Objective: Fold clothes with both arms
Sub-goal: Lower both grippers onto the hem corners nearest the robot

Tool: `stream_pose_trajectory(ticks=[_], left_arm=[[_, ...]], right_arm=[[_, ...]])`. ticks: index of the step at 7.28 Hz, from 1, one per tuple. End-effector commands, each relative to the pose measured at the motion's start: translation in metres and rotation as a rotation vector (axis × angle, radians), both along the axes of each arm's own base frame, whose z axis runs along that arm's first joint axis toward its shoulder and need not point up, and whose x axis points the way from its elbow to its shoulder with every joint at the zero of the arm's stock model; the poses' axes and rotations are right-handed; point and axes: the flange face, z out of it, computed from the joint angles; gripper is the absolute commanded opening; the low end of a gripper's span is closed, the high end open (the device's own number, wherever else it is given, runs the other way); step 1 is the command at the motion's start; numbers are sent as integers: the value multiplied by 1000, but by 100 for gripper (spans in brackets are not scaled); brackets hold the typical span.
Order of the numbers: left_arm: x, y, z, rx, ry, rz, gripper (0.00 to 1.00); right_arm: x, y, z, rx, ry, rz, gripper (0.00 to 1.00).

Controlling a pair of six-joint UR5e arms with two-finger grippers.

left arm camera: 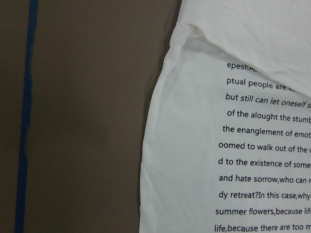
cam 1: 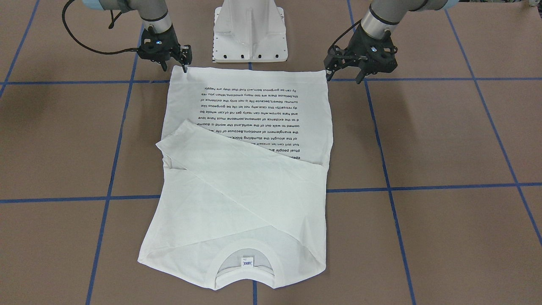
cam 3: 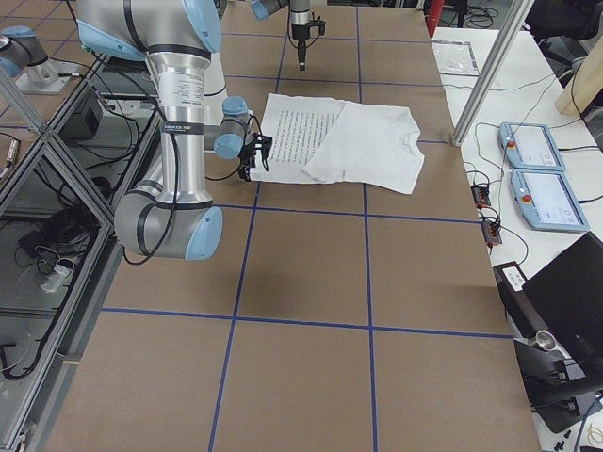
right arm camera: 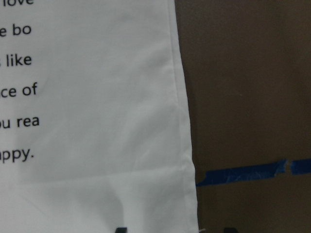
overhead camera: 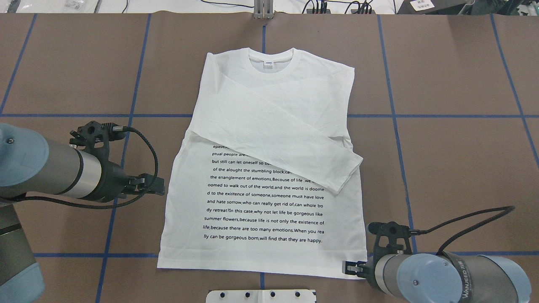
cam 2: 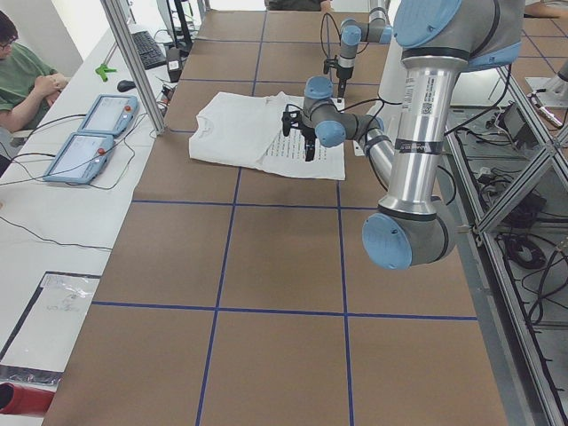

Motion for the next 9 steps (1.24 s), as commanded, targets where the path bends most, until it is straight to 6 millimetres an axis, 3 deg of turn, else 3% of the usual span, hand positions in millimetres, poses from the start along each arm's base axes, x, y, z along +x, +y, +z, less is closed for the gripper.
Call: stream_pose_trajectory(ticks=[1, 4, 7, 9], left_arm=[[0, 1, -1, 2, 3, 2, 99], [2, 1, 0, -1, 0, 3, 99], [2, 1, 0, -1, 0, 3, 99], [2, 1, -1, -1, 1, 3, 99]], right_arm=[[1, -6, 3, -6, 5, 5, 73], [0, -7, 6, -9, 12, 6, 70], [-2, -6, 7, -9, 14, 3, 52], [-12, -6, -7, -18, 33, -5, 35]])
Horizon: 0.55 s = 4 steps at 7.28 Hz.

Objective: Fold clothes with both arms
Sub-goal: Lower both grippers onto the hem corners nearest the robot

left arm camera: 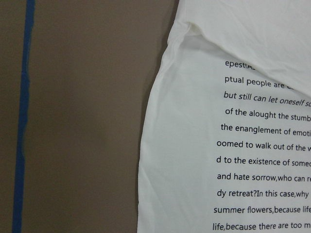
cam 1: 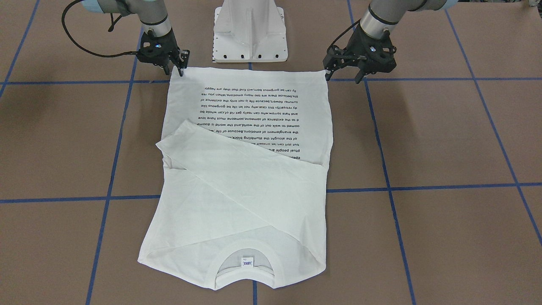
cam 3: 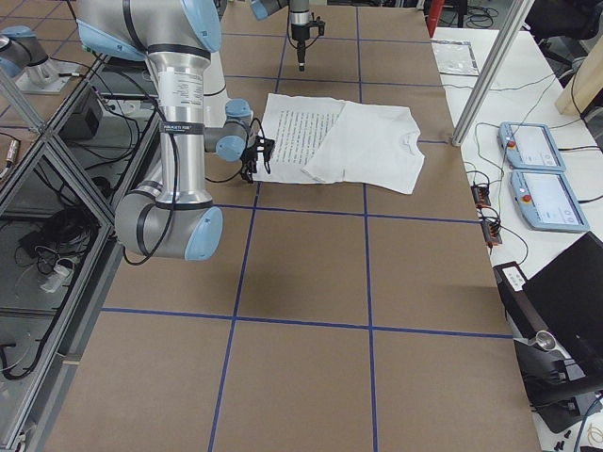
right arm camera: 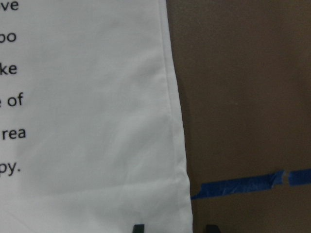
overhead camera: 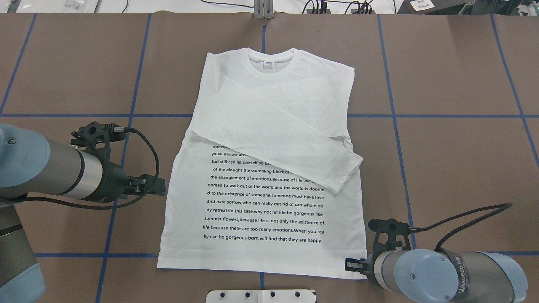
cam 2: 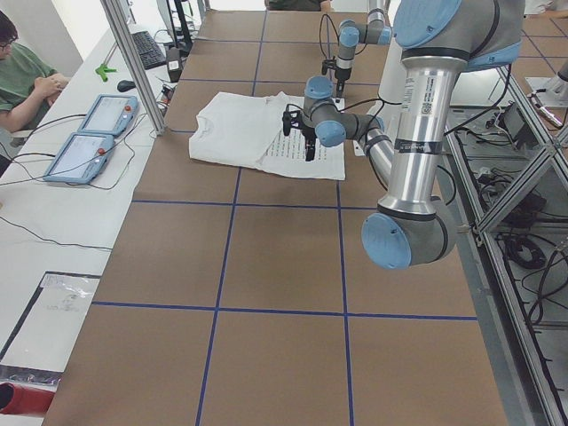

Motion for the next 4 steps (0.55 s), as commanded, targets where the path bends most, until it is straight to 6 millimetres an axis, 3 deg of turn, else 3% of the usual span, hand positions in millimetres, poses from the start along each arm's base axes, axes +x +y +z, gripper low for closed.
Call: stream_pose_trajectory(ticks=[1, 4], left_arm=[[0, 0, -1, 0, 2, 1, 99], [1, 0, -4, -4, 10, 0, 99]], right_arm=[[-12, -1, -21, -10, 17, -5, 32], [-11, -3, -19, -10, 22, -3, 29]])
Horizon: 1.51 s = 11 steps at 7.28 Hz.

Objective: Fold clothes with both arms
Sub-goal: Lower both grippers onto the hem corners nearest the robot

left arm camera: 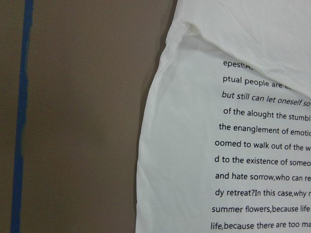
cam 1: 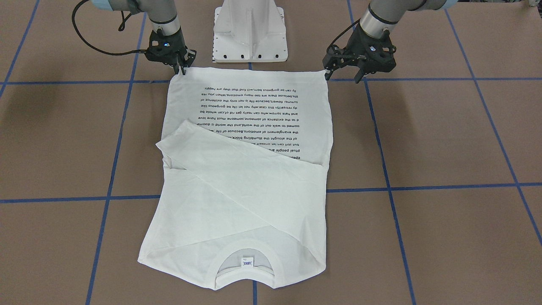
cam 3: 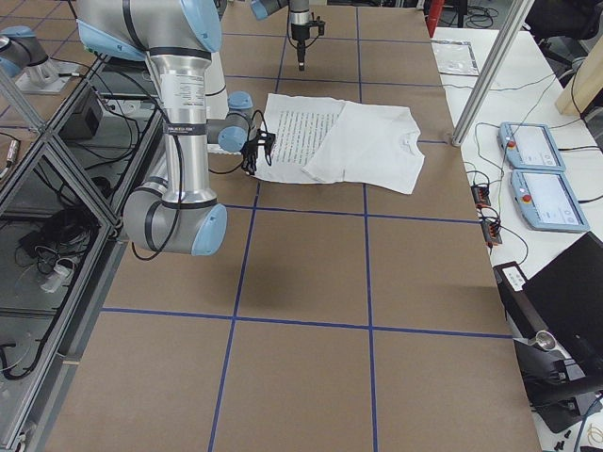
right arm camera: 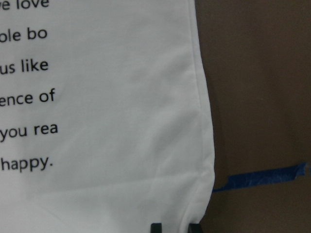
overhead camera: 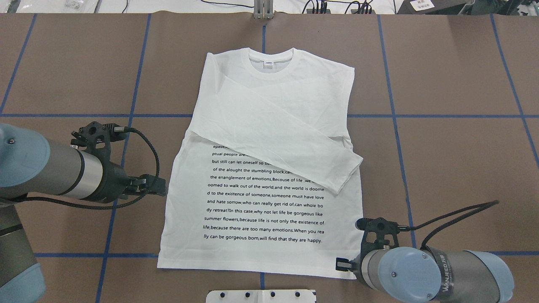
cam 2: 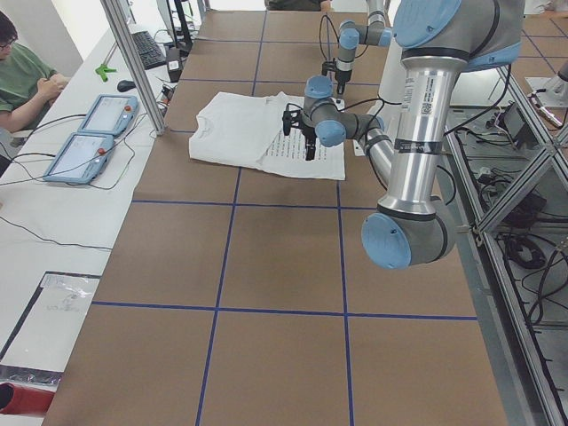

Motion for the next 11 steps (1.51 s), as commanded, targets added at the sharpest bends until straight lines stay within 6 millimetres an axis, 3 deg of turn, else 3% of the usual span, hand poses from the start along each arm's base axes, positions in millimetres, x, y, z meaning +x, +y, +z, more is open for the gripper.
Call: stream_pose_trajectory(ticks=[1, 3, 7, 8, 10, 11], left_arm=[[1, 0, -3, 0, 6, 0, 99], [1, -1, -2, -1, 5, 0, 99], [3, -1, -8, 2, 13, 2, 99], [4, -1, -8, 2, 15, 1, 99], [3, -1, -8, 2, 13, 2, 99], [4, -1, -7, 1, 12, 3, 99]], right_arm=[[0, -2, 1, 0, 3, 2, 30], [1, -2, 5, 0, 14, 1, 37], [-1, -4, 12, -1, 29, 5, 33], [-1, -4, 11, -1, 27, 5, 28], [0, -4, 9, -3, 23, 3, 4], [1, -4, 6, -4, 16, 3, 0]])
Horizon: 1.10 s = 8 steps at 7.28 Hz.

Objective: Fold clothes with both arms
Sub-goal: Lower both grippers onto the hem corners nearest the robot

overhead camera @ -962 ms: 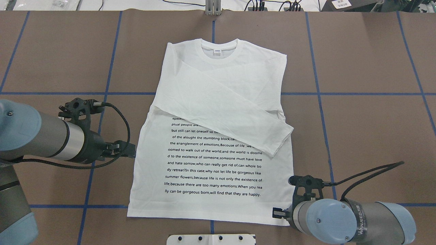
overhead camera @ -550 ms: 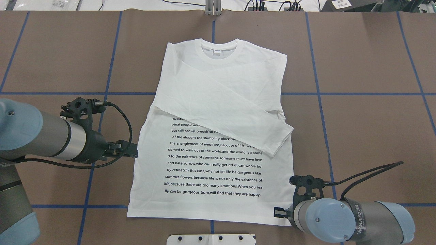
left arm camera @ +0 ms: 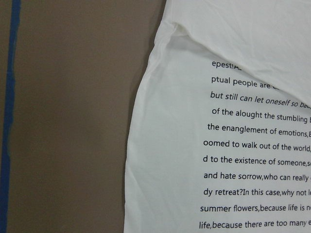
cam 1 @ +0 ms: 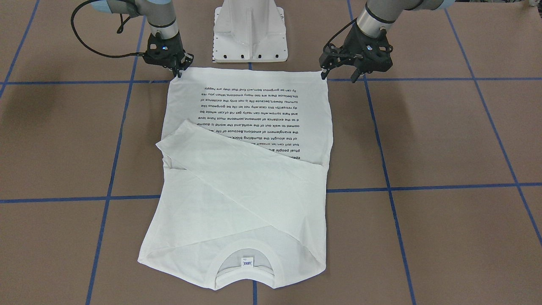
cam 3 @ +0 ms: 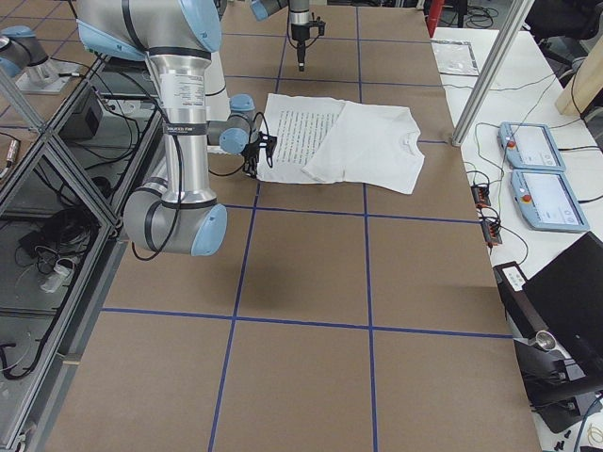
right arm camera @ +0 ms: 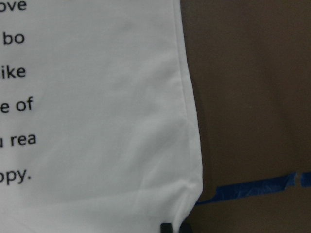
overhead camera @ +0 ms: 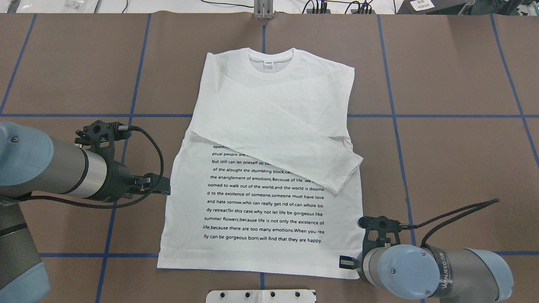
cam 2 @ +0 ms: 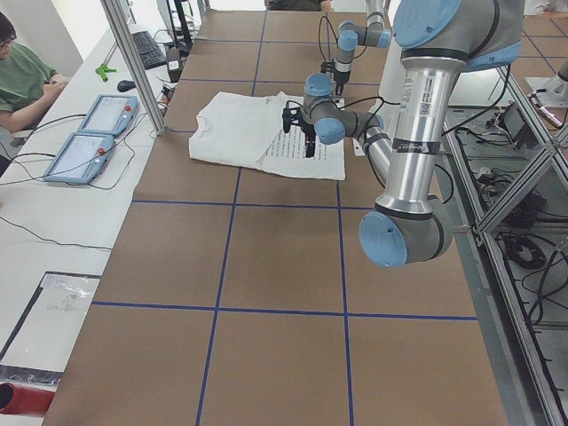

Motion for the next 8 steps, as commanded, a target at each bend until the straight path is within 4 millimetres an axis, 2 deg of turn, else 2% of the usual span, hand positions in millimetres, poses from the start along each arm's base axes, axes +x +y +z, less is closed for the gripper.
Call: stream_pose_trajectory(ticks=[1, 2, 3, 5, 6, 7, 8], left_arm=[[1, 0, 3, -5, -5, 0, 99], [2, 1, 3, -53, -2, -32, 99], [16, 17, 3, -93, -1, -18, 99], [59, 67, 12, -184, -26, -59, 99], [81, 101, 14, -236, -22, -64, 98], [100, 121, 23, -241, -47, -85, 95], [112, 122, 39, -254, -82, -101, 88]], right_arm=[[4, -1, -8, 3, -18, 15, 0], [7, -2, -19, 8, -42, 23, 0], [12, -6, -26, 10, -58, 32, 0], [21, -12, -36, 13, -80, 46, 0], [21, -14, -38, 13, -85, 49, 0], [20, -14, -39, 13, -85, 49, 0], [20, -15, -39, 13, -85, 51, 0]])
